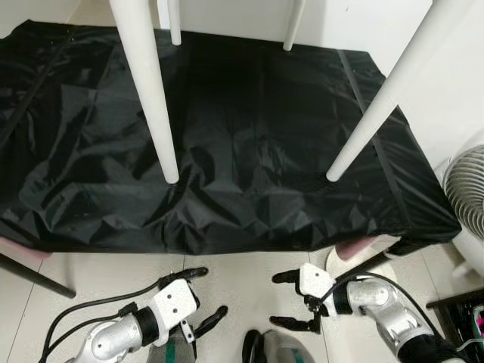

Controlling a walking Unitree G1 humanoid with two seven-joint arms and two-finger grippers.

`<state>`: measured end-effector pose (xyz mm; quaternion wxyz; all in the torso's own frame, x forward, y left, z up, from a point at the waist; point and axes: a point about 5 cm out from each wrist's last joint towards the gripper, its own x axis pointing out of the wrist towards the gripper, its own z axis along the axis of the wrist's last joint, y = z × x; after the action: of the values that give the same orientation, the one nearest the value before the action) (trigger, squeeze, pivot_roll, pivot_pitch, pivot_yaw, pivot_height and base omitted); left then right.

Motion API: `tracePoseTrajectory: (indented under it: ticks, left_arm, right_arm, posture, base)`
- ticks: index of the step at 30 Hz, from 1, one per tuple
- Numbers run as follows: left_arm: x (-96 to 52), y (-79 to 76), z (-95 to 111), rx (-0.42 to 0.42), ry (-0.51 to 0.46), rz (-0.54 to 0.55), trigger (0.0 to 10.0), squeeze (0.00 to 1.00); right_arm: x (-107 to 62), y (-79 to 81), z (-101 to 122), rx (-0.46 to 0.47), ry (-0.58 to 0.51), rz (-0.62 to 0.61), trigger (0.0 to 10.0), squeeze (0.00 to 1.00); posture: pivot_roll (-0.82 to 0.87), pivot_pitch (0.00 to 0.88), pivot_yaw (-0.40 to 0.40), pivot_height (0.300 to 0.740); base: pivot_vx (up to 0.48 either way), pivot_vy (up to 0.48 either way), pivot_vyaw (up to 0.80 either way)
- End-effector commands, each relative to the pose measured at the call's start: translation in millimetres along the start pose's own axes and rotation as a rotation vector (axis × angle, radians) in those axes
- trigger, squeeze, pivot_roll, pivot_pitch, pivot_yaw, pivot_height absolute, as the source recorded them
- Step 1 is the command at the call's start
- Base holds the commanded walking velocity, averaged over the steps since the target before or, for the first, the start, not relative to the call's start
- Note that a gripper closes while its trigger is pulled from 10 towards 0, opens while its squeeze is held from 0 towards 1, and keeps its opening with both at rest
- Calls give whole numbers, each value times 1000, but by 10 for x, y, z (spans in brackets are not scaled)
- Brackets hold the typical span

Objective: Building children table

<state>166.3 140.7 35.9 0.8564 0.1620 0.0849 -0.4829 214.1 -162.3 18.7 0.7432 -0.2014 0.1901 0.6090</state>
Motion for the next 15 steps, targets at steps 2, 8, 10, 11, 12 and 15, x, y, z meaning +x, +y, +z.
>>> tracePoseTrajectory:
  ticks: [2,8,10,11,12,15]
  left_arm:
    - [13,-39,-143,-48,42,4,10000,0]
    - [48,-24,-702,-281,229,201,10000,0]
    - [45,-37,-819,-319,281,241,10000,0]
    - [45,-37,-819,-319,281,241,10000,0]
    - [33,-53,-942,-390,340,300,10000,0]
    - [-21,-84,-1161,-505,486,444,10000,0]
  right_arm:
    - [17,17,-120,44,38,-11,10000,0]
    - [107,12,-439,262,120,-194,10000,0]
    - [119,-6,-504,324,134,-274,10000,0]
    - [119,-6,-504,324,134,-274,10000,0]
    - [120,-24,-582,389,166,-374,10000,0]
    - [108,2,-754,539,244,-565,10000,0]
  posture:
    - [131,118,-65,740]
    - [131,104,-65,740]
    - [129,99,-59,740]
    - [129,99,-59,740]
    - [126,94,-53,740]
    - [120,85,-44,740]
  base:
    - [0,0,0]
    - [0,0,0]
    - [0,0,0]
    - [0,0,0]
    - [0,0,0]
    - [0,0,0]
